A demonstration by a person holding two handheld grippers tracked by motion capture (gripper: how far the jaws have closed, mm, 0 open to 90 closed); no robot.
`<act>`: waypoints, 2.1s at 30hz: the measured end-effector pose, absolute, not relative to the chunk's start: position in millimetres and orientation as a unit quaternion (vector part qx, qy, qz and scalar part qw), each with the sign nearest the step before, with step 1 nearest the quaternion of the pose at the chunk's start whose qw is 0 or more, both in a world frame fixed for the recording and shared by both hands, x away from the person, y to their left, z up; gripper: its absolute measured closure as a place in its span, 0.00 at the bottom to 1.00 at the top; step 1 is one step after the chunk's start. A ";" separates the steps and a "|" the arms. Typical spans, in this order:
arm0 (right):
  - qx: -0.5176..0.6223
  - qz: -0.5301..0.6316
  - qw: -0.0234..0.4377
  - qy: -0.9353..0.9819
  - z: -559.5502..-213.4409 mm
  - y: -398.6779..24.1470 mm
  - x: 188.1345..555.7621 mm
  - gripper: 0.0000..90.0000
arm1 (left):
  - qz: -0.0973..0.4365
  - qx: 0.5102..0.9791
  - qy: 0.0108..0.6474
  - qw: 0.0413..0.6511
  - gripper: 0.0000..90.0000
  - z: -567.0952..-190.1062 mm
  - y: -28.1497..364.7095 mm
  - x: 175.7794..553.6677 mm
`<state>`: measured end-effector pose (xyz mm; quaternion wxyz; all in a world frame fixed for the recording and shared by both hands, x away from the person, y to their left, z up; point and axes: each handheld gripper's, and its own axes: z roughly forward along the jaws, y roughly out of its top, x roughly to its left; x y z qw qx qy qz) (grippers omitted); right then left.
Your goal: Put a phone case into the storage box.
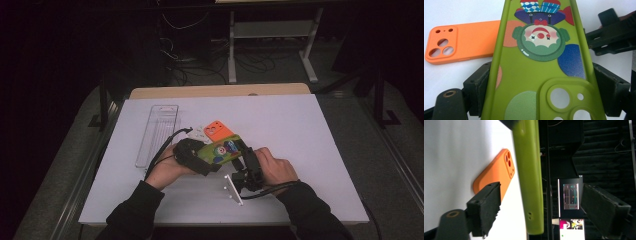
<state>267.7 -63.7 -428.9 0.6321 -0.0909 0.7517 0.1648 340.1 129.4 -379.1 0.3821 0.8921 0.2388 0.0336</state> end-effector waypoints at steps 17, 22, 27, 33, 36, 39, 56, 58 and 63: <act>-0.111 0.144 0.630 0.756 -435.7 -58.3 261.7 0.55 | 0.028 0.898 0.221 0.379 0.17 -379.4 129.0 338.7; -0.118 0.137 0.626 0.758 -436.9 -58.6 261.5 0.63 | 0.026 0.899 0.220 0.379 0.17 -379.8 128.7 338.5; -0.119 0.142 0.625 0.759 -436.8 -59.0 260.1 0.70 | 0.028 0.899 0.220 0.379 0.17 -379.8 128.9 338.7; -0.122 0.140 0.625 0.758 -438.0 -59.3 260.0 0.79 | 0.024 0.899 0.220 0.378 0.17 -380.3 127.9 338.4; -0.123 0.140 0.624 0.759 -438.4 -58.7 259.7 0.81 | 0.027 0.901 0.217 0.374 0.17 -380.4 127.7 338.6; -0.124 0.139 0.627 0.756 -438.9 -58.5 259.1 0.83 | 0.024 0.900 0.218 0.376 0.17 -380.6 127.4 338.7; -0.098 0.150 0.621 0.763 -432.9 -64.1 260.8 0.84 | 0.022 0.891 0.207 0.403 0.02 -379.2 130.5 338.5; -0.092 0.153 0.621 0.763 -431.2 -65.8 262.1 0.84 | 0.021 0.889 0.206 0.408 0.01 -378.5 132.2 338.8; -0.060 0.170 0.603 0.777 -425.9 -71.2 264.6 0.84 | 0.035 0.887 0.204 0.412 0.00 -378.1 135.5 339.2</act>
